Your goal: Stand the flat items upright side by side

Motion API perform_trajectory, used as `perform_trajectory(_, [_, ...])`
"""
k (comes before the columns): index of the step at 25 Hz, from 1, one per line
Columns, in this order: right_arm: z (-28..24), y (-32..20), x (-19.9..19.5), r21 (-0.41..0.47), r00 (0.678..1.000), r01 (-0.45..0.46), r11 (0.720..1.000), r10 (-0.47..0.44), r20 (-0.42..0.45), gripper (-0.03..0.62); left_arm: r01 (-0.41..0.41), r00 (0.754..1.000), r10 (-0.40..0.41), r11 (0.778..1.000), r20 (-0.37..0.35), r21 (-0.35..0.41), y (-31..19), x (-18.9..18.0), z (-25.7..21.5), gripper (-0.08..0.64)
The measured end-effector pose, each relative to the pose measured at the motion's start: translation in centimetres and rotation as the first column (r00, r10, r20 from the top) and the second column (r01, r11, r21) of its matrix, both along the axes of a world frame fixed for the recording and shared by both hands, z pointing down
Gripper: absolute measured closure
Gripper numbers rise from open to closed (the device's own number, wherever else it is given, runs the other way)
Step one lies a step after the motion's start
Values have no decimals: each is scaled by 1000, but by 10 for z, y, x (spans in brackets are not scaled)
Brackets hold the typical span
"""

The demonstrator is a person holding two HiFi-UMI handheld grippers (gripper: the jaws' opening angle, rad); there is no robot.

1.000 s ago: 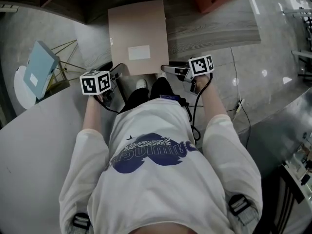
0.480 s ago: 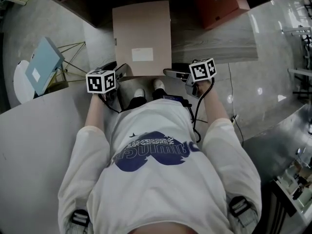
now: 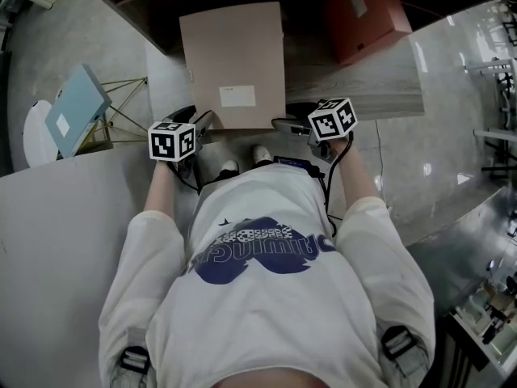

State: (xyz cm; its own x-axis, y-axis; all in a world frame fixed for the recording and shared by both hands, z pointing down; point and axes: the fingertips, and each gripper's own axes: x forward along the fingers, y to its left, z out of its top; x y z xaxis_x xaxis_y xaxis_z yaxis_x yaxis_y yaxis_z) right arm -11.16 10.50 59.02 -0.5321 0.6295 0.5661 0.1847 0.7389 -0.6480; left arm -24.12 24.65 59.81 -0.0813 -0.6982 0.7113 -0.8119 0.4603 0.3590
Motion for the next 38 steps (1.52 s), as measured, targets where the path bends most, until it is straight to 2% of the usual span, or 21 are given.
perform_trajectory(5, [6,-1,1,77,998,57,995,-59,22,310,-48,997,49,999,61,-26,2,3,-2,339])
perform_trajectory(11, [10,0,1,164,991,108,980,-120,64,311,-103,982,113,992,154,-67,7,2,-7,326])
perform_trajectory(13, [12,0,2,199,987,129,972,-145,71,311,-97,984,103,994,149,-44,13,-4,-11,314])
perform_trajectory(16, [15,1,3,248,980,162,955,-185,75,311,-157,983,159,987,97,-24,19,-9,-13,225])
perform_trajectory(23, [22,2,5,313,968,200,929,-236,81,313,-330,937,332,943,111,-41,9,-28,-29,194])
perform_trajectory(26, [25,1,5,338,963,220,915,-259,76,313,-405,906,407,913,112,-40,0,-30,-36,189])
perform_trajectory(29, [28,0,6,359,959,237,903,-277,65,313,-481,868,486,874,107,-65,-6,-28,-39,187])
perform_trajectory(33, [31,-1,7,373,954,254,892,-295,55,311,-540,833,543,840,106,-57,-11,-19,-40,187])
perform_trajectory(38, [40,-6,10,423,936,311,851,-351,17,313,-591,797,594,804,107,-62,-20,-6,-38,190])
